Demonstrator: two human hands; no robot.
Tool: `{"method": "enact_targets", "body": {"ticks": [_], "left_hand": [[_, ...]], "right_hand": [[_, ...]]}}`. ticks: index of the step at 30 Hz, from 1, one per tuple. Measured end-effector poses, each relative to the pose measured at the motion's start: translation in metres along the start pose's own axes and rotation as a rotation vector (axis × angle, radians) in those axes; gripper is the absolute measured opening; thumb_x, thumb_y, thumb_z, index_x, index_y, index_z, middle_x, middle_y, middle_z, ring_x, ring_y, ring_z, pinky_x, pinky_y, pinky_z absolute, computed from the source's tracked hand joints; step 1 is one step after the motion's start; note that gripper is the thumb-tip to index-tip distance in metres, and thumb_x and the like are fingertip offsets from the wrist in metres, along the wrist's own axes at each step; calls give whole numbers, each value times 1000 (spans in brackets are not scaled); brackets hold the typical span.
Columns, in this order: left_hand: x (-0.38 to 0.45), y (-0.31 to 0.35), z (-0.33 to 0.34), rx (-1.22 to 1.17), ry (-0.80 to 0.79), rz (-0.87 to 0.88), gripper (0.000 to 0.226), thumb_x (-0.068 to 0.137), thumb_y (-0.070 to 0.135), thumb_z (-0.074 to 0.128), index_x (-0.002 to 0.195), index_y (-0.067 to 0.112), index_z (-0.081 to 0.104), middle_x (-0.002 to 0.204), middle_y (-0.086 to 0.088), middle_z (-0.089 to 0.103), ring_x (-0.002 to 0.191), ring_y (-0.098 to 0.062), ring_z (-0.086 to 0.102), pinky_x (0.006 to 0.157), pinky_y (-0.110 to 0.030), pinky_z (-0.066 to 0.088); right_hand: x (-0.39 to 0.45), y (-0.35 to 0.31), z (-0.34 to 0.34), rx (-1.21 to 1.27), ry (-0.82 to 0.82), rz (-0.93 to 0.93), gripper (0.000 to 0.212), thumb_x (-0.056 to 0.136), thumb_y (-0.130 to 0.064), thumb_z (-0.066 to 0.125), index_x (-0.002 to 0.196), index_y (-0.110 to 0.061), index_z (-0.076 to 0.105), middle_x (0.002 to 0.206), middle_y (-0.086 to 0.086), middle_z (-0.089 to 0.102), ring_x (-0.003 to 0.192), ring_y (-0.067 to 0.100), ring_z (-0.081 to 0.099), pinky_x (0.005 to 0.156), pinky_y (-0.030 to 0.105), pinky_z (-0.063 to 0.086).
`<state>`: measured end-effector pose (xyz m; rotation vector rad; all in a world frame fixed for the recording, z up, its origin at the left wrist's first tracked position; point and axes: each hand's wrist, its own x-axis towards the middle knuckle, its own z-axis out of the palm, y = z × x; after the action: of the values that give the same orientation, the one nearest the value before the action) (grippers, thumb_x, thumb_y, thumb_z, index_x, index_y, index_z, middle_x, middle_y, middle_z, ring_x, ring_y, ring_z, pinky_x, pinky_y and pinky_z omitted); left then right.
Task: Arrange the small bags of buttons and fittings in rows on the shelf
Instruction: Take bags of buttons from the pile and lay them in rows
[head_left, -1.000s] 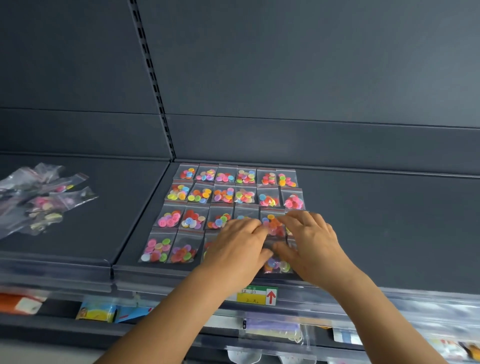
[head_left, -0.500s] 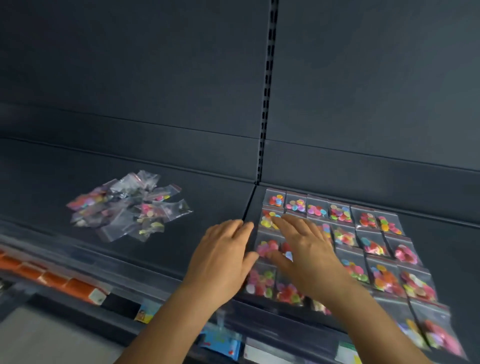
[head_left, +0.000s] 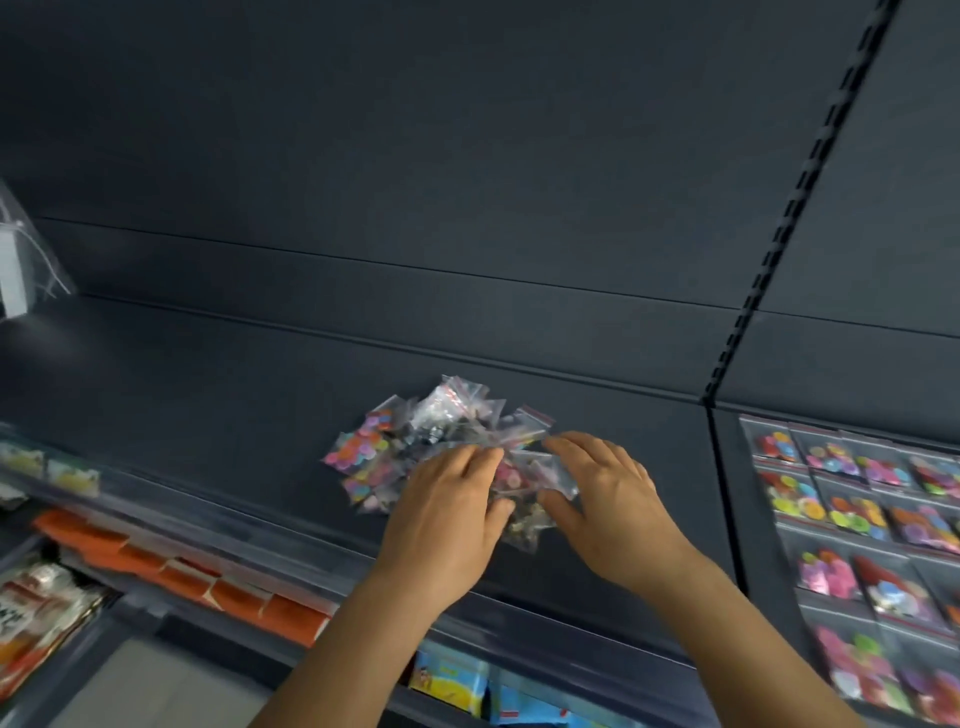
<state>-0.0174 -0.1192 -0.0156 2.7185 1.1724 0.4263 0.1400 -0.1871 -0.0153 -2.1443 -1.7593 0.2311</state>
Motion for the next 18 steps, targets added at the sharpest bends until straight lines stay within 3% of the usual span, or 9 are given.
{"method": "enact_targets", "body": {"ticks": [7, 13, 18], "left_hand": [[8, -80, -8, -10, 3, -170, 53, 100, 36, 38, 148, 20, 26, 151, 3, 32, 138, -16, 30, 113, -28, 24], [18, -129, 1, -5, -14, -356, 49, 100, 35, 35, 146, 20, 30, 142, 0, 43, 129, -19, 39, 108, -32, 33], [26, -149, 5, -42, -46, -447, 54, 99, 34, 42, 148, 17, 26, 147, -3, 39, 134, -23, 33, 110, -33, 30]], "right_hand": [[49, -53, 23, 11, -45, -89, 52, 96, -34, 46, 145, -26, 29, 151, -8, 30, 140, 16, 24, 116, 35, 19], [107, -89, 44, -18, -95, -187, 48, 97, -32, 44, 143, -27, 34, 148, -7, 35, 138, 17, 26, 115, 33, 16], [148, -104, 61, -97, -178, -127, 55, 97, -41, 40, 147, -22, 27, 149, 0, 36, 139, 22, 24, 117, 38, 14]]}}
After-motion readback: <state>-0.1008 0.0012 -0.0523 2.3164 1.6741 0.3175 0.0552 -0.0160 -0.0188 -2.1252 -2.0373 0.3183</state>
